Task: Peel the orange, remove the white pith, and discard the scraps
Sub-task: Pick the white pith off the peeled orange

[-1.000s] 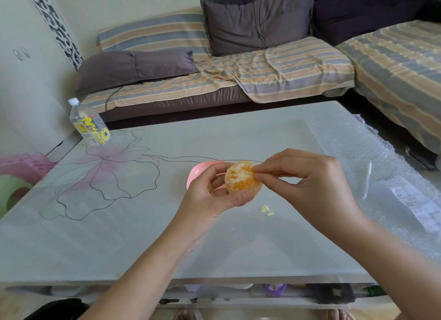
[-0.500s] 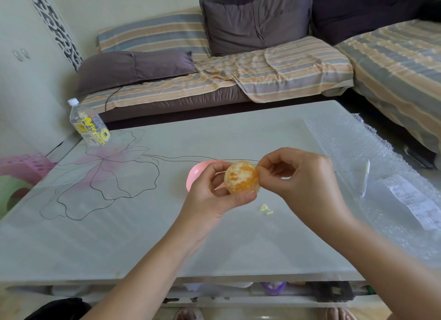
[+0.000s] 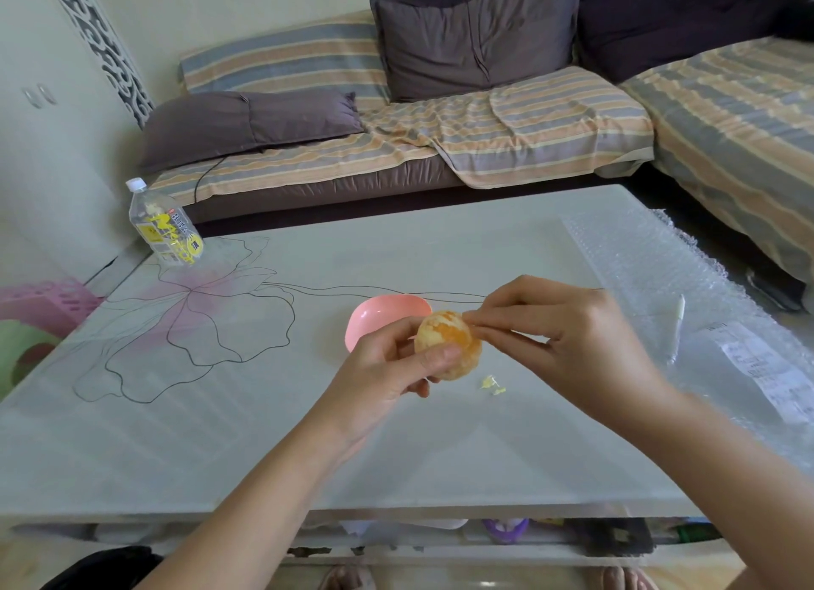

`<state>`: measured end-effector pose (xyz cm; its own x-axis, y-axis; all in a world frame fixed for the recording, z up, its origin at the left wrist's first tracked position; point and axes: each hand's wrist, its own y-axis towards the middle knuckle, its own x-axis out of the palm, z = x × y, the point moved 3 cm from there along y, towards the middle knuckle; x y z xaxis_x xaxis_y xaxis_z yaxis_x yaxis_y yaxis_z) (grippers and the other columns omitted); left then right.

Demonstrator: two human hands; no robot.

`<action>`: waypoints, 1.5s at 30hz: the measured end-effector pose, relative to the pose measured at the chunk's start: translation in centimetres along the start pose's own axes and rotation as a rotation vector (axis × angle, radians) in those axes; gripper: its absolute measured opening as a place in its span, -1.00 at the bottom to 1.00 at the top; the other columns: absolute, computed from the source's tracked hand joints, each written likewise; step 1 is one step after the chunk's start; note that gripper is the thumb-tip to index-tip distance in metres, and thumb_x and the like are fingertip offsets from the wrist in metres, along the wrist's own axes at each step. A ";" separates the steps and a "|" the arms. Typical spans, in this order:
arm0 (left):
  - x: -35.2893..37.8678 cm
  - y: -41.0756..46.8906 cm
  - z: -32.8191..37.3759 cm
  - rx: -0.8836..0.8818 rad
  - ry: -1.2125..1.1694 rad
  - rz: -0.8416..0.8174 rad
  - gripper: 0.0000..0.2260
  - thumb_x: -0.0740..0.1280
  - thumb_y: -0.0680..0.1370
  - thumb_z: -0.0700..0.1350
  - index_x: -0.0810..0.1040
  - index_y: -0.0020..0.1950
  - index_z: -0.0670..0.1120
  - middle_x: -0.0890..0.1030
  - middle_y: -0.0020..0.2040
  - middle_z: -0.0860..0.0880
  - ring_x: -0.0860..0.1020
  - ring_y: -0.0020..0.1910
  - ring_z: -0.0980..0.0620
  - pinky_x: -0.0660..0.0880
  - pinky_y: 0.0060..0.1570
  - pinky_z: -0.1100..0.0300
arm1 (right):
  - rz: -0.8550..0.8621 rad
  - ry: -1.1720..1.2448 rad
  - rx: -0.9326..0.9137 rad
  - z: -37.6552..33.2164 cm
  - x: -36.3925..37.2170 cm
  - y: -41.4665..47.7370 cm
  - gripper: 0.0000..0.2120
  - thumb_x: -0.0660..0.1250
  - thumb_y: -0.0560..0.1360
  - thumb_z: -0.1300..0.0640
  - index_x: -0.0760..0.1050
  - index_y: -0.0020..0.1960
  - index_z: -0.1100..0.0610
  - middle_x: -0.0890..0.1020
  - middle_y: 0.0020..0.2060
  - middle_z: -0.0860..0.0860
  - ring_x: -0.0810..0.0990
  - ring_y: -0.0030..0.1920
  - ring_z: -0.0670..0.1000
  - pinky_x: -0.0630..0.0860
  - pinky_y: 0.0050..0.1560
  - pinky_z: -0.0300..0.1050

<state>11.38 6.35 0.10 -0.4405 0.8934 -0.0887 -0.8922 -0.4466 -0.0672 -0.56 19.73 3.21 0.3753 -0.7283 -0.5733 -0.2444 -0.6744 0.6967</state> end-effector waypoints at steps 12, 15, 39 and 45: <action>0.1 0.0 -0.3 -0.030 0.066 0.116 -0.66 0.41 0.36 0.10 0.66 -0.18 -0.19 0.56 -0.29 -0.02 0.44 -0.37 0.13 0.47 -0.26 0.24 | -0.065 -0.172 -0.046 -0.1 0.7 -0.2 -0.71 0.22 0.51 0.01 0.69 -0.15 0.06 0.63 -0.32 -0.03 0.57 -0.42 0.02 0.50 -0.49 -0.09; 0.3 0.0 -0.3 -0.028 0.073 0.128 -0.61 0.48 0.38 0.11 0.65 -0.15 -0.25 0.53 -0.31 -0.03 0.43 -0.38 0.12 0.46 -0.28 0.25 | -0.042 -0.209 -0.017 -0.2 1.1 -0.3 -0.67 0.19 0.51 -0.02 0.67 -0.23 0.08 0.62 -0.37 -0.02 0.57 -0.44 0.05 0.49 -0.52 -0.08; -0.3 -0.4 0.5 -0.036 0.063 -0.008 -0.80 0.41 0.40 0.07 0.70 -0.05 0.02 0.67 -0.09 0.04 0.58 -0.12 0.15 0.53 -0.08 0.26 | -0.010 -0.066 0.221 -0.6 0.8 0.0 -0.88 0.31 0.38 0.11 0.59 -0.29 0.06 0.58 -0.36 -0.13 0.54 -0.31 -0.10 0.49 -0.31 -0.19; -0.5 -0.4 0.6 -0.040 -0.184 -0.108 -0.67 0.47 0.33 0.01 0.68 0.05 -0.06 0.66 0.01 -0.05 0.61 0.00 0.02 0.57 0.02 0.16 | -0.021 0.269 0.430 0.3 -0.4 0.1 -0.88 0.38 0.45 0.19 0.61 -0.20 -0.01 0.65 -0.24 -0.18 0.60 -0.17 -0.17 0.46 -0.12 -0.42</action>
<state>11.93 6.08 0.79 -0.3568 0.9285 0.1033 -0.9321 -0.3464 -0.1060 -1.00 19.87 3.38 0.5872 -0.6952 -0.4146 -0.5589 -0.7187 0.4136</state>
